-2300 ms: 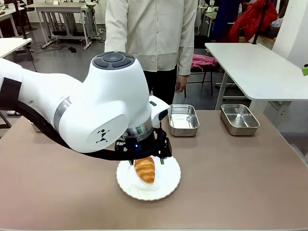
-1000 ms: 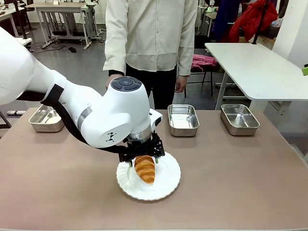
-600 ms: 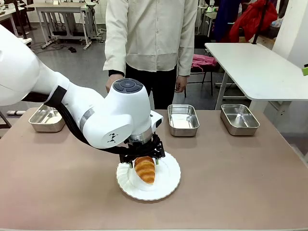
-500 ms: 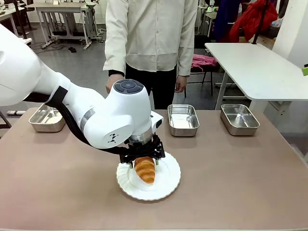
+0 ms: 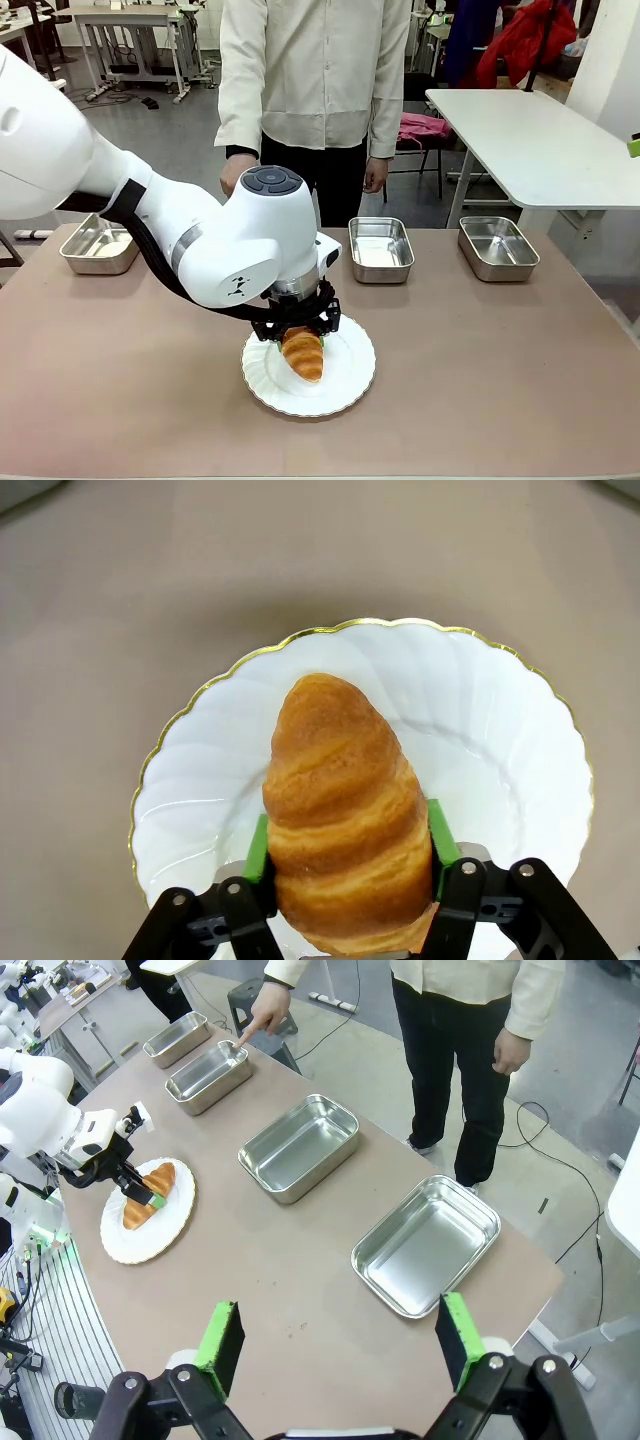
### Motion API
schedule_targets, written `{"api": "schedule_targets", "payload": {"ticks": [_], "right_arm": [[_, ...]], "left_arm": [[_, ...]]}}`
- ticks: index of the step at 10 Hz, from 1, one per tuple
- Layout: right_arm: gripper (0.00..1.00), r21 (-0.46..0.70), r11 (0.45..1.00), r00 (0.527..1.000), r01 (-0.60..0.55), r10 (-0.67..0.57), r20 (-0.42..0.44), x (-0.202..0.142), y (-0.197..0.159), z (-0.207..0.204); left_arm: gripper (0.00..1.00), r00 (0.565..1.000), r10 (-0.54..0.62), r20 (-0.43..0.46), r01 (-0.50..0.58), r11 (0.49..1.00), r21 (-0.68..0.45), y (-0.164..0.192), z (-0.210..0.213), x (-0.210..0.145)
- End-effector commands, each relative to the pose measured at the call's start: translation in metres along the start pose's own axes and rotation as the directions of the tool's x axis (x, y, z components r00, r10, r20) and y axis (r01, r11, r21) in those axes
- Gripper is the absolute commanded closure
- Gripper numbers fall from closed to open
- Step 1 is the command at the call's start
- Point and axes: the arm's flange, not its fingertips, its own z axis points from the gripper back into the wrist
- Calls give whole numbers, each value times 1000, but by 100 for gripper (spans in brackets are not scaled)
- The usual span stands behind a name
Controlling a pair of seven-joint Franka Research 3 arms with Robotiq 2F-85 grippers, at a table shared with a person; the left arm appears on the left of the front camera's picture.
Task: Place the bread in the container.
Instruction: Place the Butter Roll into the Airtight Container indicated by the human.
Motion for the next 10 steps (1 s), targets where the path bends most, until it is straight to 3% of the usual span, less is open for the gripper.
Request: {"api": "schedule_targets", "payload": {"ticks": [1,7,8,10], "right_arm": [[0,6,1000,1000,-7,7,17,2,1,1],[0,6,1000,1000,-7,7,17,2,1,1],[0,6,1000,1000,-7,7,17,2,1,1],[0,6,1000,1000,-7,7,17,2,1,1]], "left_arm": [[52,1000,-28,-5,28,999,20,-4,-1,0],[52,1000,-4,-3,4,1000,7,0,1,0],[52,992,-1,130,-9,997,77,5,19,17],[52,986,-32,162,37,999,-28,16,68,52]]}}
